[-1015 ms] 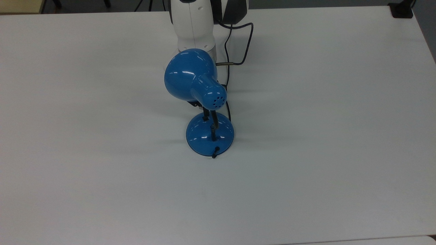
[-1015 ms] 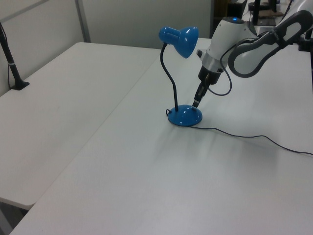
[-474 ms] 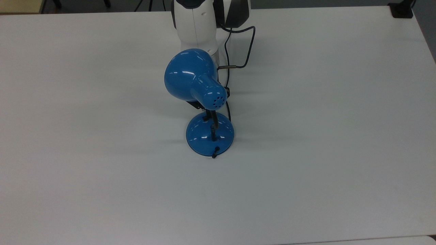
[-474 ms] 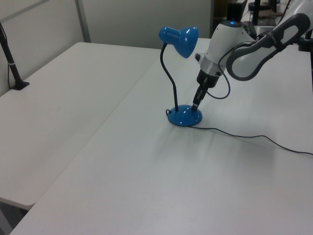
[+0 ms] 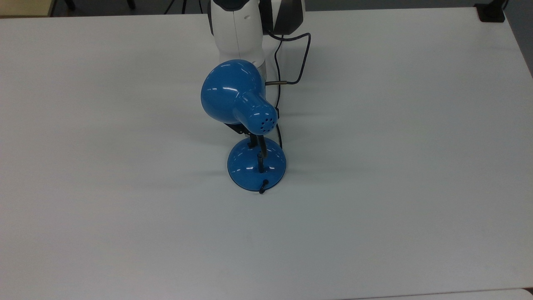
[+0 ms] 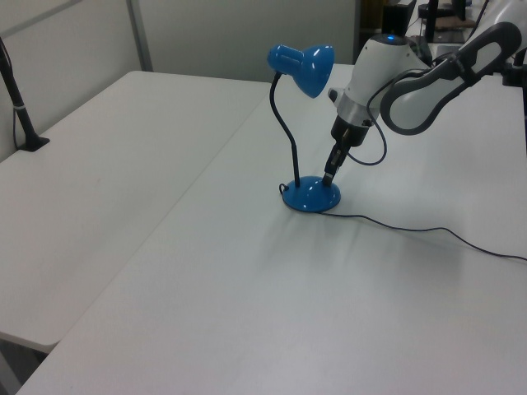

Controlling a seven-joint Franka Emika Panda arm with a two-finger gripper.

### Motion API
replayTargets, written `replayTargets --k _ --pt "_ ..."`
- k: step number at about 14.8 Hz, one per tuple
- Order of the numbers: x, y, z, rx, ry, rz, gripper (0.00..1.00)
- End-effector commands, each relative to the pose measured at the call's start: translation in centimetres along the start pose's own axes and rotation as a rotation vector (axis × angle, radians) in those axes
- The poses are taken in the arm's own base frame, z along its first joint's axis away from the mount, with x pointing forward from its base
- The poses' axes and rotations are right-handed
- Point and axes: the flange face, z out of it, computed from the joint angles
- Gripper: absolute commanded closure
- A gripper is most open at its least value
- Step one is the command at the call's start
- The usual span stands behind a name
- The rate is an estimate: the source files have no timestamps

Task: Turn on the lamp
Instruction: 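Press the gripper down on the switch on the lamp base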

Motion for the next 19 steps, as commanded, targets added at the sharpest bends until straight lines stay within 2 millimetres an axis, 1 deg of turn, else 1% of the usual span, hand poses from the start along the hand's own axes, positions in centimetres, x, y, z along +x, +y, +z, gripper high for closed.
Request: replayTargets --k 1,3,6,11,19 --pt "0.3 0.1 0.2 0.004 0.022 0.027 1.0" --pt "0.2 0.2 0.7 0.002 0.014 0.027 1.0" --pt "0.3 0.2 0.8 0.002 0.014 0.024 1.0" --pt "0.1 0.5 1.8 0.001 0.014 0.028 1.0" --pt "0.1 0.3 2.5 0.003 0.012 0.025 1.0"
